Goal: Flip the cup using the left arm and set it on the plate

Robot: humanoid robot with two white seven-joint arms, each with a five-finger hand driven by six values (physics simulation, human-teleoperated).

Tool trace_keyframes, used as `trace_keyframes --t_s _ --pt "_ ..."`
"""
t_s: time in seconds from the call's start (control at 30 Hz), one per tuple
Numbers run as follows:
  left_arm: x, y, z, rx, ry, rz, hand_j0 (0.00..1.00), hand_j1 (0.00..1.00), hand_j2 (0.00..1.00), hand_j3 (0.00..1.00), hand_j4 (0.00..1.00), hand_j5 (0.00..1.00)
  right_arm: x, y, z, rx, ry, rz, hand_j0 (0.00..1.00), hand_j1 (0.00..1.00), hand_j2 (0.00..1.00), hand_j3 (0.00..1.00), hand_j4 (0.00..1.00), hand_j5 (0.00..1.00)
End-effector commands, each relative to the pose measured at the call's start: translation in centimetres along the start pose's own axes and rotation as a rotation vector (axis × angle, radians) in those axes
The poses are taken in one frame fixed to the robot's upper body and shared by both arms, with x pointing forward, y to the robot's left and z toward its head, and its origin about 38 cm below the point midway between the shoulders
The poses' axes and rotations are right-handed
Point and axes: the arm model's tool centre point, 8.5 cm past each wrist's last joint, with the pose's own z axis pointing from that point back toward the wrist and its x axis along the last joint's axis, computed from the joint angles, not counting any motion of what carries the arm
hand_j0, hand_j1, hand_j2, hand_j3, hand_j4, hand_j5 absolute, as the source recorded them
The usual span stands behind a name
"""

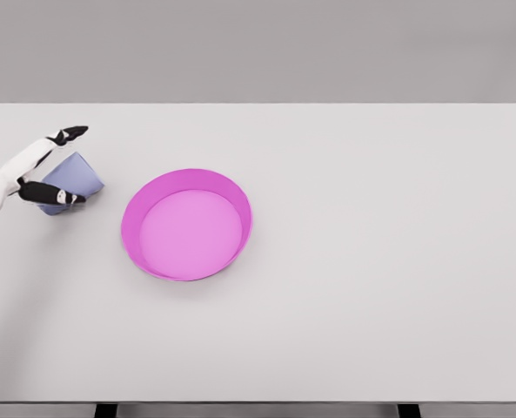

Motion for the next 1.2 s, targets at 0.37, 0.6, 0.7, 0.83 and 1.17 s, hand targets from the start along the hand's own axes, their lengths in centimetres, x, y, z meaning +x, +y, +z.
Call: trace_keyframes --t_s 0.37,0.6,0.7,0.83,1.17 --pt "-0.4 -1.3 -0.9 -0.032 0.015 0.012 0.94 0.94 0.94 0.94 0.94 0.94 0.0 0.0 0.0 0.000 -0.001 0.000 1.00 1.00 1.00 1.00 1.00 1.00" --pt "-0.7 -1.5 -1.0 -0.034 0.047 0.023 0.92 0.92 0.92 0.92 0.92 0.92 0.0 0.0 0.0 0.000 -0.001 0.000 1.00 1.00 1.00 1.00 1.00 1.00" --pt "-0.7 -1.6 -1.0 -0.037 0.050 0.019 0.87 0.87 0.87 0.87 0.87 0.87 0.0 0.0 0.0 0.000 -0.001 0.000 1.00 1.00 1.00 1.00 1.00 1.00" --pt "-0.6 -1.5 -1.0 -0.035 0.047 0.018 0.81 0.81 0.81 0.81 0.81 0.81 0.0 0.0 0.0 0.000 0.001 0.000 1.00 1.00 1.00 1.00 1.00 1.00" --pt "0.5 -1.9 -2.0 -0.025 0.013 0.049 0.77 0.77 0.77 0.77 0.77 0.77 0.0 0.0 0.0 0.000 -0.001 0.000 1.00 1.00 1.00 1.00 1.00 1.00"
